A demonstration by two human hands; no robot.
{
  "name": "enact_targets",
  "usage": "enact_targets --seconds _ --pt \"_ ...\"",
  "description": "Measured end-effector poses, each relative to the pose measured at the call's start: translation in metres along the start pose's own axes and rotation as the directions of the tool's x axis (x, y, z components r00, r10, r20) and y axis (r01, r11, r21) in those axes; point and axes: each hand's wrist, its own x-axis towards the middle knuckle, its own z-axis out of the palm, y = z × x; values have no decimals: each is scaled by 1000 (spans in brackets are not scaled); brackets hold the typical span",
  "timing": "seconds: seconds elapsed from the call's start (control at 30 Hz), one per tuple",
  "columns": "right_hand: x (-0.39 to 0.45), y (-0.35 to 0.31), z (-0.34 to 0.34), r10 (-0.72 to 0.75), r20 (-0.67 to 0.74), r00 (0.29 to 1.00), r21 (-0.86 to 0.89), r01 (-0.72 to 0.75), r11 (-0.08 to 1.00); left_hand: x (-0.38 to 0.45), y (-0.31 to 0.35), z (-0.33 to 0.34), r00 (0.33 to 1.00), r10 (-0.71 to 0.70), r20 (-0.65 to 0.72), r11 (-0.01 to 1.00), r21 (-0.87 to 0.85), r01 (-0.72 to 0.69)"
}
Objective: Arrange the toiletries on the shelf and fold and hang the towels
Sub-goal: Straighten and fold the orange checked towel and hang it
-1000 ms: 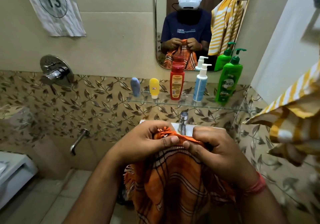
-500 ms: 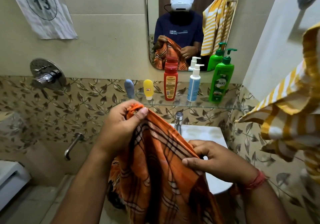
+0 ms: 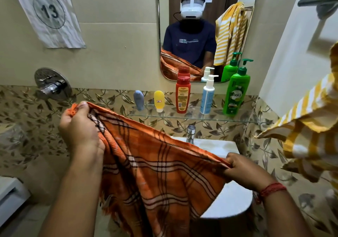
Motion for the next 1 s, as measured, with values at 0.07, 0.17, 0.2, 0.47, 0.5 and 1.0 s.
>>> enact_targets --seconds 0.07,0.17,0.2,0.47,0.5,1.0 --pt "7 7 4 77 -46 996 -28 -78 997 4 -1 2 1000 14 -2 1000 -3 -14" --pt "15 12 5 121 -93 988 24 -119 993 5 -7 6 1000 5 -9 1000 4 -5" --pt "17 11 4 119 -97 988 57 -114 992 5 -8 7 1000 -2 -21 1000 10 2" --pt "25 10 -3 59 -205 977 218 -14 976 9 -15 7 997 -40 -70 994 96 47" --pt "27 11 -2 47 -232 972 220 5 975 9 -16 7 997 -41 -69 994 103 48" --pt "44 29 13 172 -349 921 898 277 342 13 -25 12 996 -77 -48 987 140 83"
